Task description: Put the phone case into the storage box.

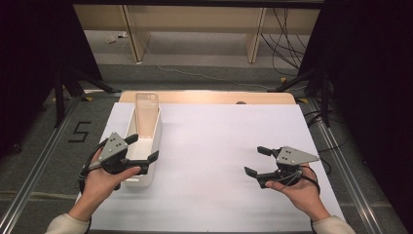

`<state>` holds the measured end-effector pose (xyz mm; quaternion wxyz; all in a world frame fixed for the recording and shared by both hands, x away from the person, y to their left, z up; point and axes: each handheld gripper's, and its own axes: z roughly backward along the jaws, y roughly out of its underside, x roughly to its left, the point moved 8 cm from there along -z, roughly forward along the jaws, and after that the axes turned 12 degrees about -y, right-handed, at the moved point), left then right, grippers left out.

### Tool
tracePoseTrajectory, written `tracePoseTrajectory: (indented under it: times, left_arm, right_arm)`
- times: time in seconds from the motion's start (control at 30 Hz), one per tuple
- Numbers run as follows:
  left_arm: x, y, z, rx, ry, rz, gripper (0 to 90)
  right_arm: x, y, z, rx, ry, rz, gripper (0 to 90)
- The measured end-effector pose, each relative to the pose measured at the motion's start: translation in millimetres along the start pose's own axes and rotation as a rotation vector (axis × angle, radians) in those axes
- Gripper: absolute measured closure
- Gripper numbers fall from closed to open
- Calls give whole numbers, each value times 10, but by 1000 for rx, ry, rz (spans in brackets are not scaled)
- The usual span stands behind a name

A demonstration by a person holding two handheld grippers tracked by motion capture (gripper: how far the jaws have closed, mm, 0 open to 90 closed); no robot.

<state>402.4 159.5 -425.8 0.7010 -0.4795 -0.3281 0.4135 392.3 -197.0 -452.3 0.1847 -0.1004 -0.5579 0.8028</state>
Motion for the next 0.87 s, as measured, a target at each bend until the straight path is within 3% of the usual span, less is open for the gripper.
tracePoseTrajectory:
  times: [0.87]
  left_arm:
    - [-10,94,13,11,3,-5,105]
  right_arm:
    - [2,-4,8,-4,-1,-2,177]
